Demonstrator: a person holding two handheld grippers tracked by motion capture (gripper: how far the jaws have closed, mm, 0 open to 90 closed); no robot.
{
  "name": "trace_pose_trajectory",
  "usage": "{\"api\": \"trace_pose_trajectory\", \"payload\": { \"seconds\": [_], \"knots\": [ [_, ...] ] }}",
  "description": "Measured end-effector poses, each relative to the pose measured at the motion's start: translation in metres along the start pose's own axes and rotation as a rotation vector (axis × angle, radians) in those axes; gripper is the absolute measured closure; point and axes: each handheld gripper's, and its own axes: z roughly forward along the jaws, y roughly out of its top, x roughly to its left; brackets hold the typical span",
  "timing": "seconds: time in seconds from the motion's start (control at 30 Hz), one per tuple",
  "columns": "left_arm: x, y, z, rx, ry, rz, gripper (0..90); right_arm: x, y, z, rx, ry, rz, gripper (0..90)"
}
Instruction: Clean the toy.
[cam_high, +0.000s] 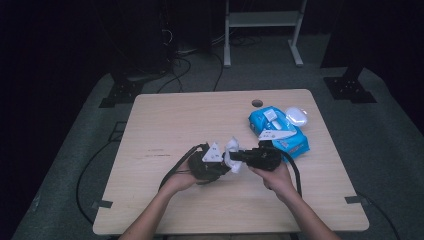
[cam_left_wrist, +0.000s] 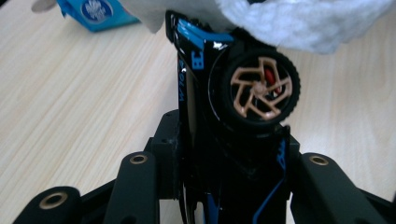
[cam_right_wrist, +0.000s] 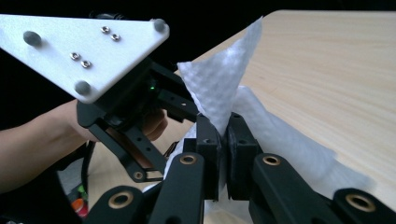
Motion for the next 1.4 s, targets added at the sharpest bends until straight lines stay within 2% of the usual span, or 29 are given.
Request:
{"api": "trace_pose_trajectory", "payload": {
  "seconds": [0.07, 0.2, 0.27, 0.37, 0.43, 0.5, 0.6, 0.67, 0.77, 0.83, 0.9, 1.0, 1.13, 1.2, 1.33, 1.4],
  "knots": [
    [0.001, -0.003, -0.001, -0.021, -0.011, -0.026, 56.9, -0.001, 0.0, -0.003, 0.004, -0.037, -0.017, 85.1],
    [0.001, -0.004, -0.001, -0.023, -0.004, -0.025, 56.9, -0.006, -0.003, -0.005, 0.019, -0.064, -0.01, 85.1],
    [0.0, -0.002, 0.0, -0.021, 0.006, -0.008, 56.9, 0.0, 0.0, -0.004, 0.014, -0.055, -0.02, 85.1],
    [-0.004, 0.0, 0.002, -0.028, 0.007, -0.009, 56.9, 0.011, 0.006, 0.0, 0.008, -0.03, -0.056, 85.1],
    [-0.004, -0.001, 0.001, -0.038, 0.007, -0.009, 56.9, 0.016, 0.009, 0.002, 0.007, -0.032, -0.07, 85.1],
    [-0.003, -0.003, -0.001, -0.047, 0.012, -0.017, 56.9, 0.012, 0.008, 0.001, 0.006, -0.047, -0.073, 85.1],
    [-0.001, -0.006, -0.002, -0.054, 0.005, -0.033, 56.9, 0.002, 0.002, -0.003, 0.011, -0.083, -0.046, 85.1],
    [-0.001, -0.006, -0.001, -0.054, 0.005, -0.028, 56.9, -0.002, 0.0, -0.005, 0.015, -0.094, -0.032, 85.1],
    [-0.003, -0.003, -0.001, -0.068, 0.007, -0.02, 56.9, 0.003, 0.003, -0.004, 0.002, -0.071, -0.035, 85.1],
    [-0.004, -0.002, -0.001, -0.08, 0.008, -0.021, 56.9, 0.01, 0.008, -0.002, -0.009, -0.048, -0.055, 85.1],
    [-0.004, -0.002, -0.003, -0.089, 0.01, -0.025, 56.8, 0.013, 0.011, -0.001, -0.011, -0.049, -0.076, 85.1],
    [-0.001, -0.004, -0.006, -0.103, 0.006, -0.038, 56.8, 0.01, 0.009, -0.004, -0.019, -0.059, -0.065, 85.1],
    [0.0, -0.006, -0.007, -0.119, 0.001, -0.048, 56.9, -0.003, 0.002, -0.008, -0.016, -0.091, -0.022, 85.1],
    [-0.001, -0.006, -0.006, -0.127, -0.001, -0.046, 56.8, -0.005, 0.001, -0.008, -0.02, -0.084, -0.006, 85.2],
    [-0.001, -0.005, -0.008, -0.148, 0.007, -0.042, 56.8, 0.004, 0.008, -0.008, -0.036, -0.063, -0.03, 85.1],
    [-0.001, -0.006, -0.009, -0.146, 0.011, -0.044, 56.8, 0.004, 0.008, -0.008, -0.041, -0.061, -0.038, 85.2]
  ]
}}
